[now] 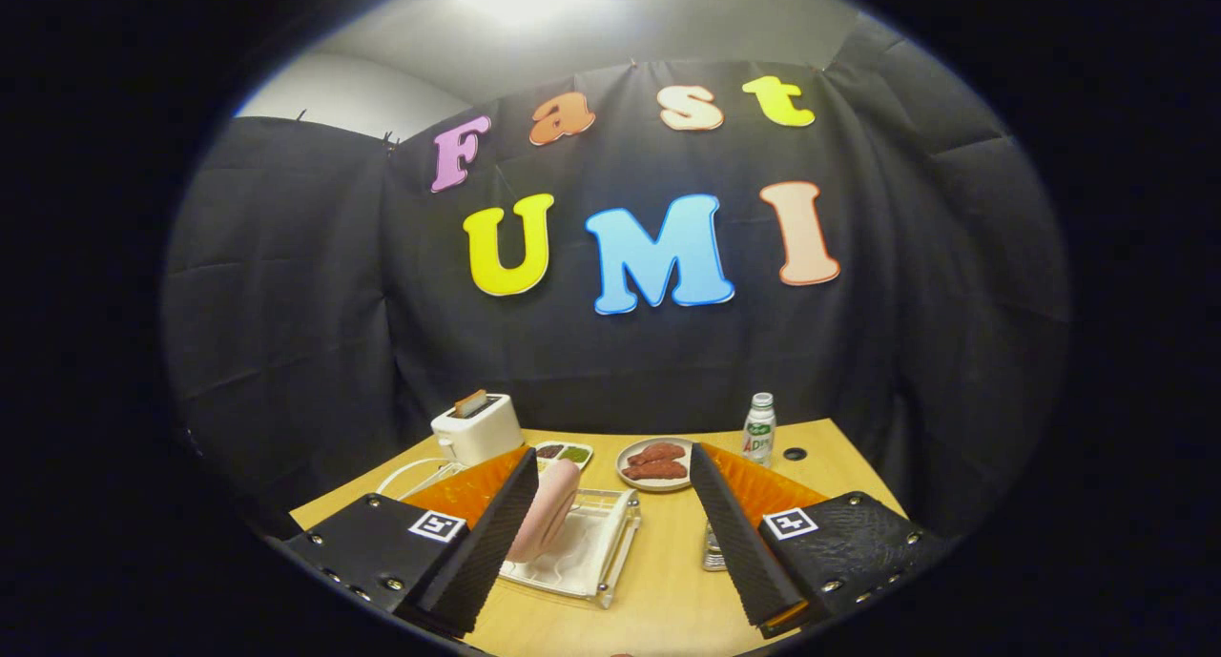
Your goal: Take the plate from the dish rack, then take the spoon from the basket and place it into the plate.
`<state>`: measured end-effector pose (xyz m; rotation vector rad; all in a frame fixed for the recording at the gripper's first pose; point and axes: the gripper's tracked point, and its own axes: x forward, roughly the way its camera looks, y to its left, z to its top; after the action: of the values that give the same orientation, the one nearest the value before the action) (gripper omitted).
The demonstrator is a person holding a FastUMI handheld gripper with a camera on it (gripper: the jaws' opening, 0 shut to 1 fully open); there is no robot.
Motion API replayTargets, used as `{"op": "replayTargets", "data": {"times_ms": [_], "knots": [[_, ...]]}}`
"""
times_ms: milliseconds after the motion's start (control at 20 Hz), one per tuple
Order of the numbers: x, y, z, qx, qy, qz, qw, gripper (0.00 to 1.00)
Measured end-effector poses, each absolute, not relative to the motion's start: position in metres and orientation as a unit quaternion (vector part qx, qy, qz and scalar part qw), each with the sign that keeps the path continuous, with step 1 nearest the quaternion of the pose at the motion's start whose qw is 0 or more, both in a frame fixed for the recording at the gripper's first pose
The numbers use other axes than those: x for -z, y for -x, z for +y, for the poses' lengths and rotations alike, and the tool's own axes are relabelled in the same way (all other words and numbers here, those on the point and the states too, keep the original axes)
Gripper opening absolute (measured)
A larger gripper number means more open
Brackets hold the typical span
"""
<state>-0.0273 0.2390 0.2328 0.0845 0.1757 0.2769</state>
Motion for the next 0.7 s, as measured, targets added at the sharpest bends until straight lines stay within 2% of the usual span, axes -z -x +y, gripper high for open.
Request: {"op": "replayTargets", "data": {"times_ms": [300,700], "knots": [[-0.178,-0.032,0.288,-0.161,-0.038,0.223,0.961,0.98],[-0.102,-0.075,0.330,-0.176,-0.034,0.382,0.907,1.00]]}}
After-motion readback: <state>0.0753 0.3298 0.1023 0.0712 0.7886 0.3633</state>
